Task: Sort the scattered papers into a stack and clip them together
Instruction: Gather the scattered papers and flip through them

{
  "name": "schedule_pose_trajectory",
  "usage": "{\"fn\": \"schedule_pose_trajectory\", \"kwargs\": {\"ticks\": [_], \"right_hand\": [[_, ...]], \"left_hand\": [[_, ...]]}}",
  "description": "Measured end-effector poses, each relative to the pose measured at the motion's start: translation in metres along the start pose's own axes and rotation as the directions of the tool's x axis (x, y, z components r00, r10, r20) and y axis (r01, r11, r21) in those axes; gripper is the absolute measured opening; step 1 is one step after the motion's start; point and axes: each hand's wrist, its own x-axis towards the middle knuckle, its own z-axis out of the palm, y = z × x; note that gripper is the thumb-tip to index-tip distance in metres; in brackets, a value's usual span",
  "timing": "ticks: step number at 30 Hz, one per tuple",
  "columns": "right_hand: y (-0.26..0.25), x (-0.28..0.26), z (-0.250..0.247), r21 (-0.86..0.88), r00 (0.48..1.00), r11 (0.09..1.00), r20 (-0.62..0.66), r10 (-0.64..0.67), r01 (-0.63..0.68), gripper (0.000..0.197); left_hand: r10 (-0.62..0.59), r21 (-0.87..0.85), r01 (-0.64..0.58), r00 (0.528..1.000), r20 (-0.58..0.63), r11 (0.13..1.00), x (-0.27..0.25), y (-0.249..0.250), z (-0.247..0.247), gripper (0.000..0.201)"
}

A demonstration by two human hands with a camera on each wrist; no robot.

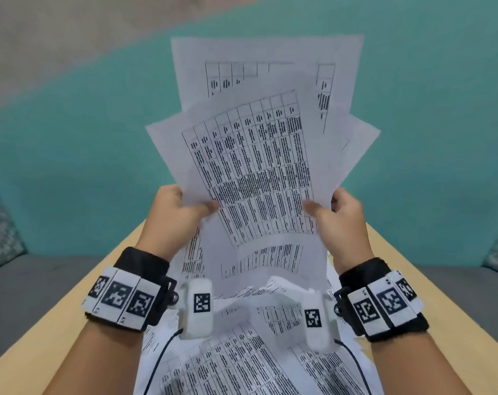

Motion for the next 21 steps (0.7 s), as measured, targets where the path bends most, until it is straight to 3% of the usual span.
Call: {"fn": "schedule_pose_trajectory", "kwargs": {"ticks": [3, 6, 8, 13, 19, 21], "right_hand": [[0.003, 0.001, -0.001, 0.005, 1.0, 1.0, 0.01, -0.005, 0.005, 0.023], [0.006, 0.0, -0.005, -0.038, 0.999, 0.999, 0.033, 0.015, -0.014, 0.022], [0.006, 0.001, -0.007, -0.035, 0.999, 0.999, 0.038, 0.032, -0.03, 0.021], [0.005, 0.001, -0.01, 0.1, 0.991, 0.989, 0.086, 0.098, -0.107, 0.021], [0.002, 0.004, -0.013, 0.35, 0.968, 0.905, 0.148, 0.202, -0.242, 0.03], [0.006, 0.004, -0.013, 0.352, 0.962, 0.897, 0.143, 0.233, -0.27, 0.026]], "left_hand": [[0.04, -0.02, -0.041, 0.998, -0.038, 0.999, -0.001, 0.004, -0.004, 0.044], [0.015, -0.087, -0.023, 0.996, -0.088, 0.996, -0.001, 0.006, -0.01, 0.015], [-0.004, -0.167, -0.013, 0.995, -0.102, 0.986, -0.001, 0.008, -0.014, 0.008], [-0.131, -0.453, 0.037, 0.975, -0.178, 0.891, 0.001, 0.013, -0.016, 0.026], [-0.256, -0.582, 0.042, 0.922, -0.29, 0.812, 0.007, 0.015, -0.02, 0.029], [-0.315, -0.641, 0.037, 0.892, -0.325, 0.766, 0.009, 0.013, -0.022, 0.046]]}}
